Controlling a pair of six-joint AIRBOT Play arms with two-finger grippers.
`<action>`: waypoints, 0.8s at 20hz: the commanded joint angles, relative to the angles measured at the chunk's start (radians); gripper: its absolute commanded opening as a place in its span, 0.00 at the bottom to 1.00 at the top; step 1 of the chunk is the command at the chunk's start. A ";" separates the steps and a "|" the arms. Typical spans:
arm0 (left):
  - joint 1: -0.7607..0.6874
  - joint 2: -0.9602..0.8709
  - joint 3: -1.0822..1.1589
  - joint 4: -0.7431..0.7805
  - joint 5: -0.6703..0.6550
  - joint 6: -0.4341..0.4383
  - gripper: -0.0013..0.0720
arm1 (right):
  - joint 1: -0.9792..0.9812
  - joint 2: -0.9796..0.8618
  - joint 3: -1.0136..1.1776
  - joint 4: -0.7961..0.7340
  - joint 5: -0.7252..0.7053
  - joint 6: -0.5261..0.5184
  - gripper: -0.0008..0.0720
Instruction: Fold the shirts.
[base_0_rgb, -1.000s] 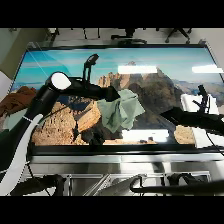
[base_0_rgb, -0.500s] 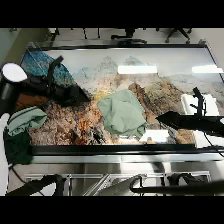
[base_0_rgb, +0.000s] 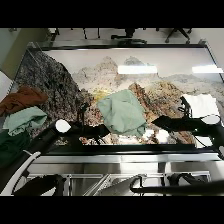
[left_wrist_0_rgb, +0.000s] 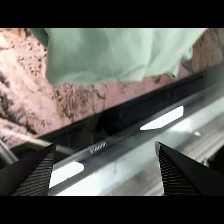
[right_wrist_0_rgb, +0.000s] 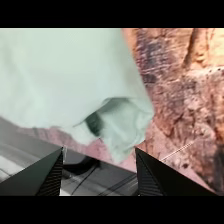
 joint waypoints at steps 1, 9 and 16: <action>-0.085 -0.109 -0.019 -0.039 0.192 0.002 0.96 | 0.040 -0.195 -0.005 0.099 -0.085 -0.153 0.70; -0.068 -0.253 0.144 -0.003 0.129 0.081 0.04 | 0.235 -0.459 0.148 0.106 -0.196 -0.207 0.13; 0.092 -0.017 0.300 0.127 -0.079 0.094 0.04 | 0.175 -0.288 0.439 0.100 -0.013 -0.195 0.04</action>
